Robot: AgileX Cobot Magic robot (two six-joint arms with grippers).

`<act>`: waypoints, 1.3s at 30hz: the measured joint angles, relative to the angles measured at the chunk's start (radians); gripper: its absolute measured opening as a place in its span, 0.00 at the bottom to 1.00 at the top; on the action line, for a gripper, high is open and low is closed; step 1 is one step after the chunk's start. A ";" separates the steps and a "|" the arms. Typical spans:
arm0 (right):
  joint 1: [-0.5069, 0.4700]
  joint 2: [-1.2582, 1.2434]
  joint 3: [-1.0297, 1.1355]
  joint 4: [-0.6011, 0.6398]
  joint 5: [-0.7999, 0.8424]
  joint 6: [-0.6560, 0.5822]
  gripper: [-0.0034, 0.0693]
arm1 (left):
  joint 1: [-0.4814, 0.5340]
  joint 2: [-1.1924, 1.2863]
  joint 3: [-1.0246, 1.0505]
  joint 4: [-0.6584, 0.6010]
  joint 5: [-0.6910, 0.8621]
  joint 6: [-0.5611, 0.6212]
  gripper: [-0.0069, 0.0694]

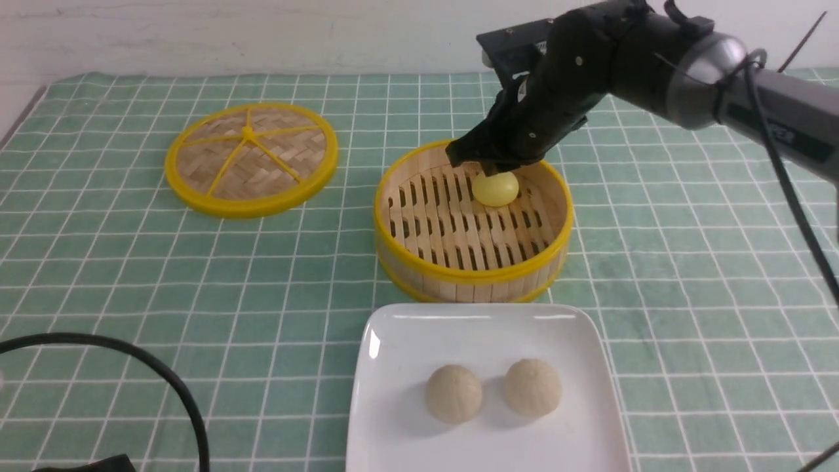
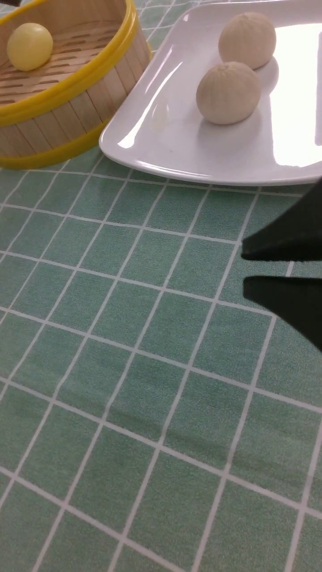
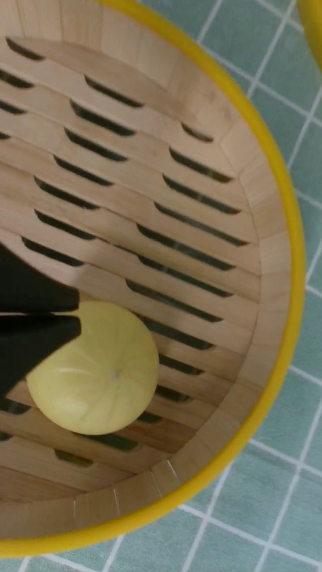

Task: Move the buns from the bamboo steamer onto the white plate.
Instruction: 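Reach toward a bun in the bamboo steamer with the right gripper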

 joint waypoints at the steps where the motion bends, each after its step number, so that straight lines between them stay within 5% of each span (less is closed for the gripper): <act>1: -0.005 0.013 -0.016 0.001 0.010 0.000 0.03 | 0.000 0.000 0.000 0.000 0.000 0.000 0.20; 9: -0.022 0.026 -0.050 0.016 0.025 0.000 0.13 | 0.000 0.000 0.000 0.001 0.000 0.000 0.20; 17: -0.022 0.067 -0.052 0.007 -0.022 0.000 0.47 | 0.000 0.000 0.000 0.002 0.009 0.000 0.21; 24: -0.022 0.094 -0.052 -0.032 -0.069 0.000 0.52 | 0.000 0.000 0.000 0.003 0.013 0.000 0.22; 28: -0.022 0.121 -0.055 -0.033 -0.077 0.000 0.48 | 0.000 0.000 0.000 0.003 0.013 0.000 0.23; 31: -0.022 0.127 -0.058 -0.028 -0.074 0.000 0.37 | 0.000 0.000 0.000 0.003 0.013 0.000 0.23; 35: -0.022 0.115 -0.062 -0.007 -0.025 -0.007 0.11 | 0.000 0.000 0.000 0.003 0.013 0.000 0.24; 39: -0.022 0.054 -0.062 0.001 0.110 -0.074 0.06 | 0.000 0.000 0.000 0.003 0.014 0.000 0.24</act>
